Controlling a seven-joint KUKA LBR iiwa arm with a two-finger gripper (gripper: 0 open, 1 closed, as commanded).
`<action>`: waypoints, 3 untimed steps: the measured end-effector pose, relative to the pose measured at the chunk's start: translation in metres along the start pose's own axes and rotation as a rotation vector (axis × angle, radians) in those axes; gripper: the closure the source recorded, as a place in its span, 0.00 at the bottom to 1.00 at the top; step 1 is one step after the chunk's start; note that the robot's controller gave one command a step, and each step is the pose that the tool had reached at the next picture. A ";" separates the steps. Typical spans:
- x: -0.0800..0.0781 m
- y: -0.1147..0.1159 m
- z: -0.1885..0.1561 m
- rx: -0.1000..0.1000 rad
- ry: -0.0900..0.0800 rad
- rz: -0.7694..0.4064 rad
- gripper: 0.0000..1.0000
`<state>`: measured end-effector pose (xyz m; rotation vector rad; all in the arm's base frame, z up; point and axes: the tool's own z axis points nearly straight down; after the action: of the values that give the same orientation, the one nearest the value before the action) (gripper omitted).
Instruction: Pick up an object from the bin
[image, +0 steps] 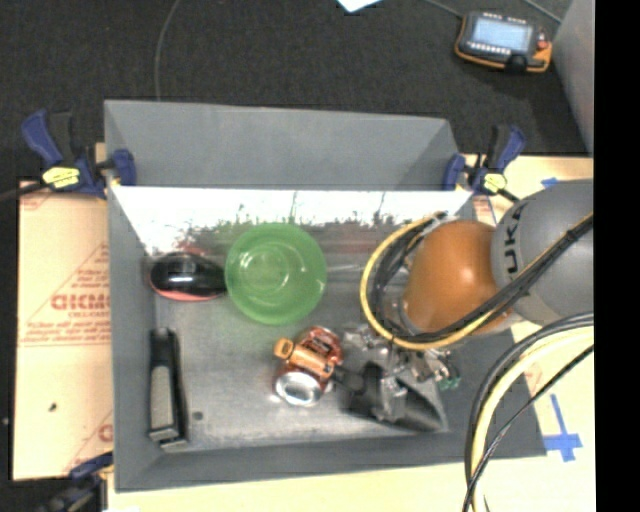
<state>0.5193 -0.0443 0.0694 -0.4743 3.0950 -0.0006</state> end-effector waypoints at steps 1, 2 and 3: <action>0.033 -0.035 -0.027 0.018 -0.015 0.215 0.00; -0.001 0.009 -0.004 0.003 -0.006 0.020 1.00; -0.001 0.009 -0.004 0.003 -0.006 0.020 1.00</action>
Offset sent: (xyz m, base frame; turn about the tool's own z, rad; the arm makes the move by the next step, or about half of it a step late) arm -0.0031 0.0086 0.0033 0.0207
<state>0.5175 -0.0359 0.0732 -0.4430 3.0932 -0.0039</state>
